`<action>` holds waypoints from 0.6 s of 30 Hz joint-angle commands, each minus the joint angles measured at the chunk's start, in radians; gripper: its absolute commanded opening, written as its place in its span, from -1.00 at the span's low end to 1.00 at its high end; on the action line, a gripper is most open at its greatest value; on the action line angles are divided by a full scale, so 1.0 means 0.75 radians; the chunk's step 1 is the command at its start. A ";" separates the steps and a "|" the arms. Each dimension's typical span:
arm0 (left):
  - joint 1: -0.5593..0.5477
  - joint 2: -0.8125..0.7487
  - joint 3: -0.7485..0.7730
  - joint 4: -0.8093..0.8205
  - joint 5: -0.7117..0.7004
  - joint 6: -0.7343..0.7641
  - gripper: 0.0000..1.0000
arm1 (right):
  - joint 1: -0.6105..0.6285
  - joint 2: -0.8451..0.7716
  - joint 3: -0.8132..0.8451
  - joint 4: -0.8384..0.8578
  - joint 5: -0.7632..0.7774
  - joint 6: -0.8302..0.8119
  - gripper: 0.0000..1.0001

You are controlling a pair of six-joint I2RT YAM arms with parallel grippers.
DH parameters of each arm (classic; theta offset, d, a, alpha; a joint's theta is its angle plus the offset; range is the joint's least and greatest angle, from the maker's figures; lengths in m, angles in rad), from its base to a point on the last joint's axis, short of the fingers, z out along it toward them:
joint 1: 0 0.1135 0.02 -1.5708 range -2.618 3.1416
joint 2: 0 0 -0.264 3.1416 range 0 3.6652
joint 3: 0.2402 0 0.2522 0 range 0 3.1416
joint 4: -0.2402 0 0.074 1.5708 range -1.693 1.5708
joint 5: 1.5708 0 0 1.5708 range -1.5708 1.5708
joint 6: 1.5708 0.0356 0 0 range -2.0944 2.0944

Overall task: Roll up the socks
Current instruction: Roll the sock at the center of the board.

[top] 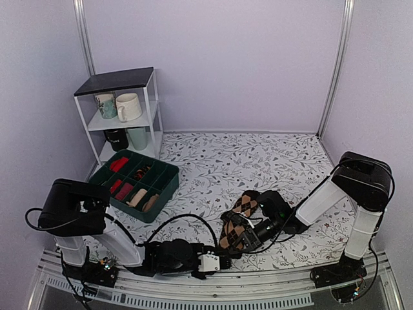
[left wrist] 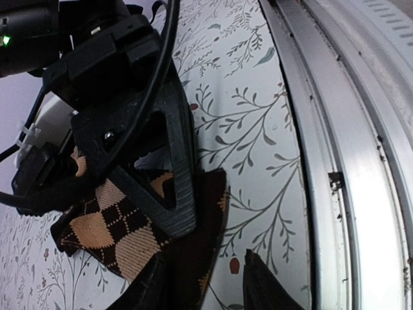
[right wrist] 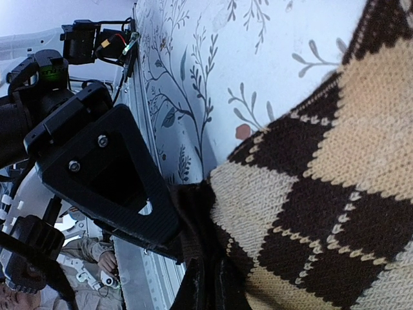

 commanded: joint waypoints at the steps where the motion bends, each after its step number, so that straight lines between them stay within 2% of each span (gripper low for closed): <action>1: 0.036 0.007 0.008 -0.080 -0.029 -0.027 -0.20 | 0.007 0.073 -0.066 -0.168 0.034 -0.025 -1.00; 7: 0.061 0.022 0.044 -0.172 -0.035 -0.038 -0.22 | 0.007 0.065 -0.073 -0.170 0.031 -0.030 -1.00; 8: 0.063 0.021 0.053 -0.190 -0.017 -0.038 -0.29 | 0.007 0.063 -0.072 -0.170 0.031 -0.031 -1.00; 13: 0.067 0.022 0.087 -0.299 0.045 -0.087 -0.98 | 0.007 0.054 -0.075 -0.169 0.030 -0.030 -1.00; 18: 0.063 -0.039 0.051 -0.347 0.110 -0.158 -1.00 | 0.007 0.044 -0.065 -0.165 0.037 -0.025 -1.00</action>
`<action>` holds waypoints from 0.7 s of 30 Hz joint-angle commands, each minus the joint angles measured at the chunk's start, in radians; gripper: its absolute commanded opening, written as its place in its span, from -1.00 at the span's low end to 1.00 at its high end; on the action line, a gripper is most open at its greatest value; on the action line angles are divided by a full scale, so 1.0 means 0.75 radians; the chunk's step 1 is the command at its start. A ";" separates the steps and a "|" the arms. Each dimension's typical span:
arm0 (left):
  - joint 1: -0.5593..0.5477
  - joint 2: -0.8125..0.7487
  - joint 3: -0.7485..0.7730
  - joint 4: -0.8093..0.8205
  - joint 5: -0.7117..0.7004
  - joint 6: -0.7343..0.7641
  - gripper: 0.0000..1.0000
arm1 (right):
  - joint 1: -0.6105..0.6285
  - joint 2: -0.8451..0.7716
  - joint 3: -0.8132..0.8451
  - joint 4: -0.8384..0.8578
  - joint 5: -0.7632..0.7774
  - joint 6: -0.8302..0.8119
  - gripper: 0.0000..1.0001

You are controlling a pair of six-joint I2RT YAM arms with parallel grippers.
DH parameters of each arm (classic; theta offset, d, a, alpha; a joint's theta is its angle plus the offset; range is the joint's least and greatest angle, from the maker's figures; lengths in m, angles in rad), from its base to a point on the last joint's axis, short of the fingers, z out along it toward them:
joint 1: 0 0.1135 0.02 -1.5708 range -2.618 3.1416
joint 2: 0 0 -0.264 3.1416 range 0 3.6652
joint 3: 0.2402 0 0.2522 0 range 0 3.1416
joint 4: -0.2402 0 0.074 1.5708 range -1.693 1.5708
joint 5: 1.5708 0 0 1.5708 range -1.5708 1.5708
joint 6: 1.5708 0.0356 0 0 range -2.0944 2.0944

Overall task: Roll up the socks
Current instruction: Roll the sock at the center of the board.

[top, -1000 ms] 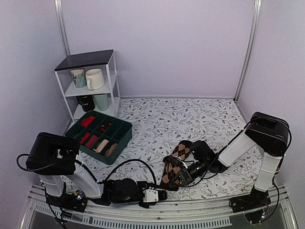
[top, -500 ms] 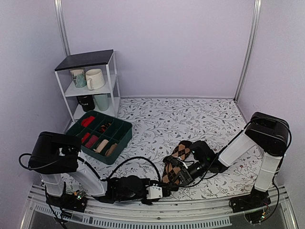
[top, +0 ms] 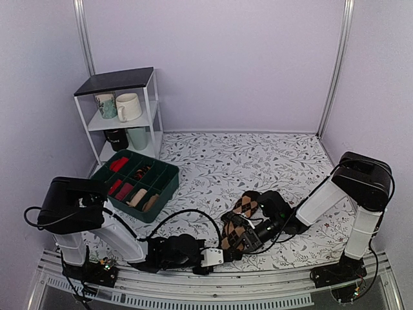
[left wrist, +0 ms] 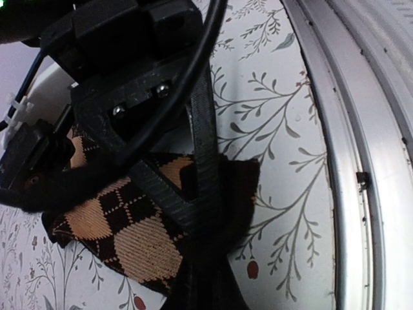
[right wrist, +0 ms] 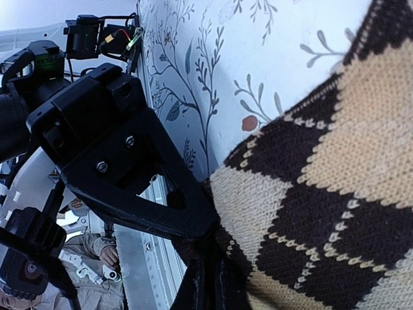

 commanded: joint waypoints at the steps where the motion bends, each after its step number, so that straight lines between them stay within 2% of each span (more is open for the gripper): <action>1: 0.016 -0.054 -0.024 -0.194 0.100 -0.099 -1.00 | 0.007 0.033 -0.051 -0.161 0.063 -0.011 -0.95; 3: 0.022 -0.098 -0.027 -0.267 0.149 -0.145 -1.00 | -0.002 -0.022 -0.042 -0.160 0.100 -0.009 -0.70; 4: 0.029 -0.117 -0.024 -0.308 0.167 -0.176 -1.00 | -0.010 -0.063 -0.040 -0.156 0.134 -0.015 -0.64; 11: 0.097 -0.229 0.014 -0.576 0.319 -0.418 -1.00 | -0.003 -0.544 -0.140 -0.071 0.478 -0.246 -0.48; 14: 0.137 -0.242 0.018 -0.630 0.387 -0.494 -1.00 | 0.064 -0.699 -0.244 -0.012 0.639 -0.416 -0.34; 17: 0.165 -0.226 0.020 -0.645 0.447 -0.545 -1.00 | 0.139 -0.780 -0.333 0.074 0.737 -0.565 -0.30; 21: 0.189 -0.188 0.040 -0.662 0.503 -0.560 -1.00 | 0.315 -0.743 -0.357 0.065 0.947 -0.761 -0.24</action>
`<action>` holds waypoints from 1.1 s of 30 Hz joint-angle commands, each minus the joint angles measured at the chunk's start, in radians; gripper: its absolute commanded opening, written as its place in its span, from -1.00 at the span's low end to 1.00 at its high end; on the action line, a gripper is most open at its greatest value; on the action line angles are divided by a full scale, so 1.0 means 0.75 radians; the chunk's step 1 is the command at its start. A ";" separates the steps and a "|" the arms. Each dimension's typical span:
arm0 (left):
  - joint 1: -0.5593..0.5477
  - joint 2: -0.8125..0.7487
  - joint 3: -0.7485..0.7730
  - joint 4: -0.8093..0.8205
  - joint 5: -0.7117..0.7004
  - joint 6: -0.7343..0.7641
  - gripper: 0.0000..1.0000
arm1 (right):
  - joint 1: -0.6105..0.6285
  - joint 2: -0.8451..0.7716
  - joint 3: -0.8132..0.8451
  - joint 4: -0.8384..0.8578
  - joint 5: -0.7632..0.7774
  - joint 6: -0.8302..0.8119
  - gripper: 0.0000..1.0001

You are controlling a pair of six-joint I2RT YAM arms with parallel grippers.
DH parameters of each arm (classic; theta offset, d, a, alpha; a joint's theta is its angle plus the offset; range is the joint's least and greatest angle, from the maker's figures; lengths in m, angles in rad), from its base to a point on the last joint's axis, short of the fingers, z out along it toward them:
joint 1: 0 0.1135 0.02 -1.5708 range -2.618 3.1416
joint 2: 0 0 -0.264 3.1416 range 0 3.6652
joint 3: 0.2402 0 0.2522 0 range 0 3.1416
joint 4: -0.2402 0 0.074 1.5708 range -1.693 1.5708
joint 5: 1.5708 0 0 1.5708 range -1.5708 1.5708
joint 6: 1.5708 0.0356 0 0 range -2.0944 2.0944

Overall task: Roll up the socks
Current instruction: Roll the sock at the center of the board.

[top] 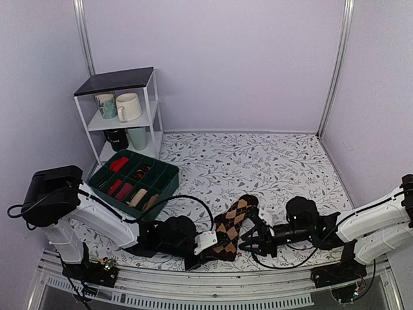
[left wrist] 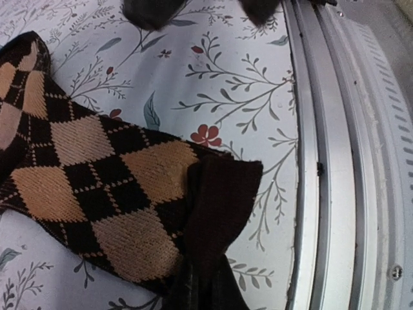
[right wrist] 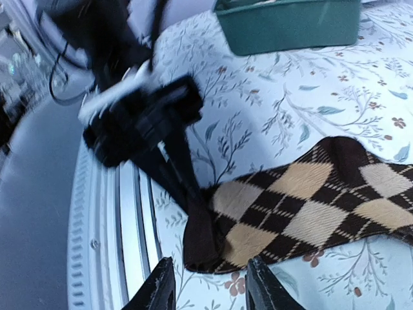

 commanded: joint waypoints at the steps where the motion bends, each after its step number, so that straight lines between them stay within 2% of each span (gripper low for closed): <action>1: 0.037 0.054 0.011 -0.159 0.107 -0.074 -1.00 | 0.171 0.045 -0.026 0.026 0.309 -0.309 -0.23; 4: 0.047 0.075 0.014 -0.159 0.134 -0.075 -1.00 | 0.256 0.098 -0.025 0.068 0.399 -0.382 -0.22; 17: 0.061 0.107 0.014 -0.157 0.149 -0.085 -1.00 | 0.330 0.386 0.110 0.130 0.477 -0.533 -0.22; 25: 0.065 0.119 0.016 -0.157 0.152 -0.085 -1.00 | 0.340 0.431 0.127 0.123 0.400 -0.515 -0.25; 30: 0.065 0.137 0.020 -0.157 0.155 -0.091 -1.00 | 0.342 0.486 0.143 0.093 0.382 -0.469 -0.49; 33: 0.065 0.140 0.018 -0.157 0.156 -0.096 -1.00 | 0.345 0.500 0.143 0.075 0.414 -0.436 -0.78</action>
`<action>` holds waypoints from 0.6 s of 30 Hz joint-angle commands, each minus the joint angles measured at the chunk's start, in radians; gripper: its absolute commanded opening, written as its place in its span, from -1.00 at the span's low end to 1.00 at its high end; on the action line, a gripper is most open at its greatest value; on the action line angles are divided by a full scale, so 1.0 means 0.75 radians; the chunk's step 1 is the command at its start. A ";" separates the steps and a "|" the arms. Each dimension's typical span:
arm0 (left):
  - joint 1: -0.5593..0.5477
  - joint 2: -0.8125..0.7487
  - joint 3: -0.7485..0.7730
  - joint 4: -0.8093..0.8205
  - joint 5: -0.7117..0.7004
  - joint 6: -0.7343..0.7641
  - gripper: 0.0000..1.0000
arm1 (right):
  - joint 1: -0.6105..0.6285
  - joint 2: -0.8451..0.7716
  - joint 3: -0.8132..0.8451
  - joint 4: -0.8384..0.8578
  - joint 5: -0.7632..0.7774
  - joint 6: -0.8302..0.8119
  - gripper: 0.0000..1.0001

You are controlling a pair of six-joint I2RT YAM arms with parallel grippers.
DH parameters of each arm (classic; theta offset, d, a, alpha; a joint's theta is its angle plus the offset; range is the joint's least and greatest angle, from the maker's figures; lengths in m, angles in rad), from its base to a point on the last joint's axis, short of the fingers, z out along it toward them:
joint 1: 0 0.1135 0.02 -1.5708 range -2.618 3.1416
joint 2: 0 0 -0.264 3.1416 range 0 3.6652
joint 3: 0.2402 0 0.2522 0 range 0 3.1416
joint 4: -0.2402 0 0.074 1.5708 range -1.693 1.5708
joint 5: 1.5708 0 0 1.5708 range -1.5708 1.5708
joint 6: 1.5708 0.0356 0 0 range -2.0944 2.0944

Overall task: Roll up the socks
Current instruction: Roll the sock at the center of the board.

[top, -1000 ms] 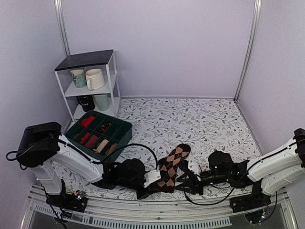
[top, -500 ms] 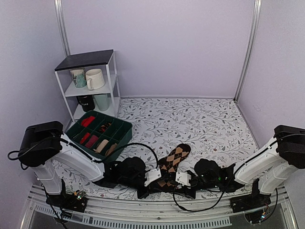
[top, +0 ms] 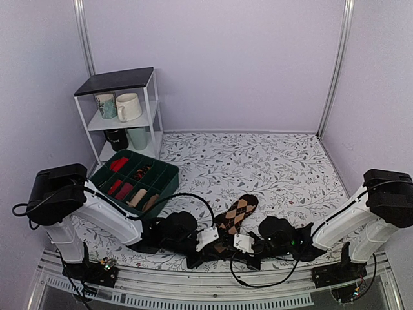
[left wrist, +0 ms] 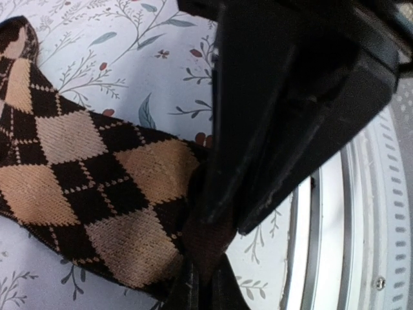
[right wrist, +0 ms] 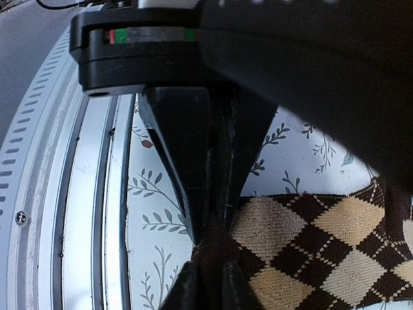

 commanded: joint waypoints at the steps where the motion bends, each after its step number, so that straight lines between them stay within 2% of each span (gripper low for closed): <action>1: 0.008 0.085 -0.021 -0.168 0.003 -0.006 -1.00 | 0.012 0.061 0.020 -0.070 0.026 0.067 -0.85; 4: 0.008 0.071 -0.029 -0.151 0.002 -0.009 -1.00 | 0.012 0.065 0.008 -0.087 0.031 0.118 -0.85; 8: 0.011 0.081 -0.020 -0.145 0.013 -0.003 -1.00 | 0.034 0.063 -0.014 -0.081 0.059 0.163 -0.54; 11: 0.011 0.096 -0.016 -0.144 0.024 -0.003 -1.00 | 0.045 0.034 -0.020 -0.080 0.099 0.161 -0.40; 18: 0.016 0.095 -0.023 -0.135 0.029 -0.007 -1.00 | 0.049 -0.207 -0.191 0.129 0.245 0.136 -0.24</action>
